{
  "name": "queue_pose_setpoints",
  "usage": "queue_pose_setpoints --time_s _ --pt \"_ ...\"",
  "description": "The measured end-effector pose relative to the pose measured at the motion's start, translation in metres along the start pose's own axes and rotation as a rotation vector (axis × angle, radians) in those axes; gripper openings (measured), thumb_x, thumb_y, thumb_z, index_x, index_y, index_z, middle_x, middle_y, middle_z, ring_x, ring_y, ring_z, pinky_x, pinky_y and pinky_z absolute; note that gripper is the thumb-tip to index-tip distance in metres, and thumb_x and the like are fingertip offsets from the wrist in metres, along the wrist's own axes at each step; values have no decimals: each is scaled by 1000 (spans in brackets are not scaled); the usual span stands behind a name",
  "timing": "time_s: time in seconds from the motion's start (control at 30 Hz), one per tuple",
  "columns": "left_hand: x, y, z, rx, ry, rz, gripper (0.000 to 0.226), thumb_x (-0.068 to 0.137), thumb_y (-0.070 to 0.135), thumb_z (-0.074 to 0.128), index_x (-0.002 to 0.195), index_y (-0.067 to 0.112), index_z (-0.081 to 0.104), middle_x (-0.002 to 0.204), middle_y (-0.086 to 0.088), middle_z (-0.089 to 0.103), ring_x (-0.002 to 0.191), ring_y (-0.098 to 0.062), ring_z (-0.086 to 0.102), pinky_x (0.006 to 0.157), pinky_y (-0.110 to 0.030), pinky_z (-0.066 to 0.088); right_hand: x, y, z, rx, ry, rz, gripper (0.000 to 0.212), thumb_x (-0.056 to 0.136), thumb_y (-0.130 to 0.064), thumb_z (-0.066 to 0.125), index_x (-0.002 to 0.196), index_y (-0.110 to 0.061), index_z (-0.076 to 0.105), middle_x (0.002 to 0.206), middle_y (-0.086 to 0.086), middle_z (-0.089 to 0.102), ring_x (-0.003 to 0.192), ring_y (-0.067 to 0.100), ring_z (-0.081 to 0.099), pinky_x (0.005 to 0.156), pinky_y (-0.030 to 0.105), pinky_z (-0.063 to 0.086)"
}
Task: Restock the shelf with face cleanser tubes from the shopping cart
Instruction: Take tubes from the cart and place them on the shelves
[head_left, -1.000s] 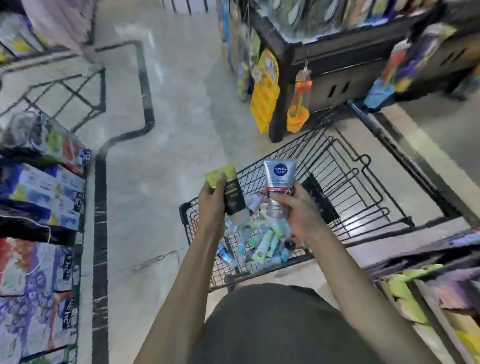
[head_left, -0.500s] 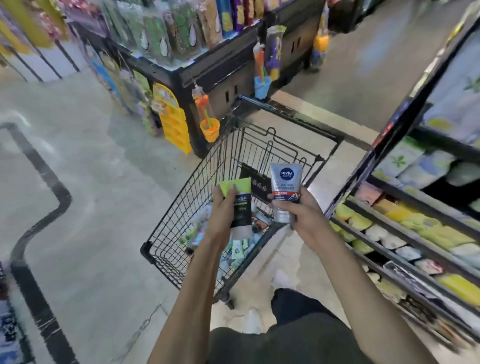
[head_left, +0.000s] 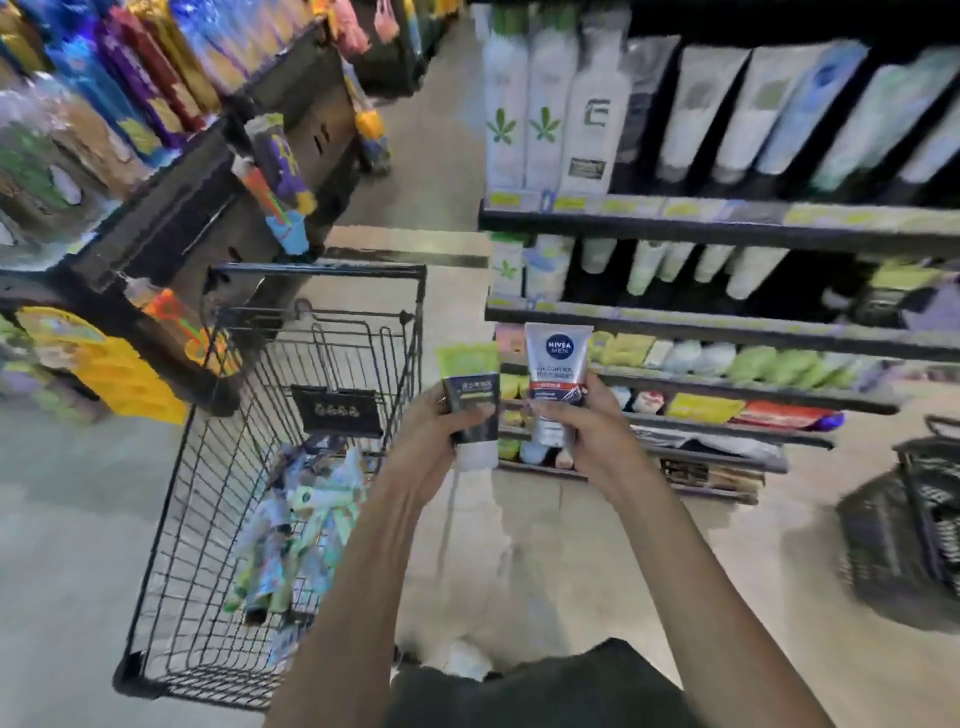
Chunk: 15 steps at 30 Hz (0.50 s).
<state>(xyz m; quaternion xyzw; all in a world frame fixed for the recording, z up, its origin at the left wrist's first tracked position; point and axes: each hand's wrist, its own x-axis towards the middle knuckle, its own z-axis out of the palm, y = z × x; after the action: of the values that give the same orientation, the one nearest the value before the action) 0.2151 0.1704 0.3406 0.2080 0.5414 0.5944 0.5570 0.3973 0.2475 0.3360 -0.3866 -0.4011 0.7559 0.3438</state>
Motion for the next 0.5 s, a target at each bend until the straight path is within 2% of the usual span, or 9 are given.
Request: queue_pose_setpoints --time_s 0.03,0.1,0.17,0.23,0.3,0.37,0.43,0.5 --pt "3 -7 18 1 -29 8 28 77 -10 72 99 7 74 107 -24 74 92 -33 72 85 -45 61 -7 -6 -16 5 26 -14 69 63 1 87 124 -16 62 108 12 76 97 29 74 94 49 52" --pt "7 -21 54 9 -76 13 28 81 -5 71 107 5 70 105 -18 76 88 -30 73 81 -42 60 -23 -19 -47 7 67 -42 69 62 -1 88 125 -16 62 112 14 76 103 30 72 100 51 53" --pt "9 -35 90 13 -117 -3 34 88 -3 67 121 3 63 112 -17 75 94 -31 73 83 -45 60 -39 -31 -78 8 109 -67 69 64 -1 88 127 -14 62 115 16 75 107 33 72 101 48 53" --pt "7 -47 126 33 -161 -20 37 94 4 65 130 6 58 120 -14 73 104 -30 72 82 -42 61 -54 -41 -110 5 143 -86 61 73 2 83 127 -14 61 115 17 75 110 35 71 101 45 54" --pt "3 -58 159 47 -192 -48 47 91 14 70 136 10 55 126 -13 71 111 -31 69 86 -45 60 -69 -48 -141 11 159 -100 53 81 6 78 127 -16 62 117 18 74 112 35 70 107 48 51" --pt "-3 -68 191 38 -217 -77 54 85 19 73 136 14 56 126 -11 71 110 -29 70 84 -45 60 -84 -55 -170 30 191 -103 51 83 8 76 127 -16 63 118 17 74 110 31 71 111 50 48" --pt "-5 -82 220 55 -232 -91 54 82 13 77 132 15 57 121 -10 73 105 -26 72 80 -41 59 -99 -63 -197 32 218 -97 49 84 7 75 124 -19 64 116 15 75 106 28 73 110 50 47" --pt "-3 -98 246 133 -236 -70 58 79 -1 79 130 13 56 116 -9 75 105 -26 73 87 -43 58 -111 -69 -223 31 236 -102 50 83 5 76 124 -21 64 116 15 75 105 29 73 108 51 49"
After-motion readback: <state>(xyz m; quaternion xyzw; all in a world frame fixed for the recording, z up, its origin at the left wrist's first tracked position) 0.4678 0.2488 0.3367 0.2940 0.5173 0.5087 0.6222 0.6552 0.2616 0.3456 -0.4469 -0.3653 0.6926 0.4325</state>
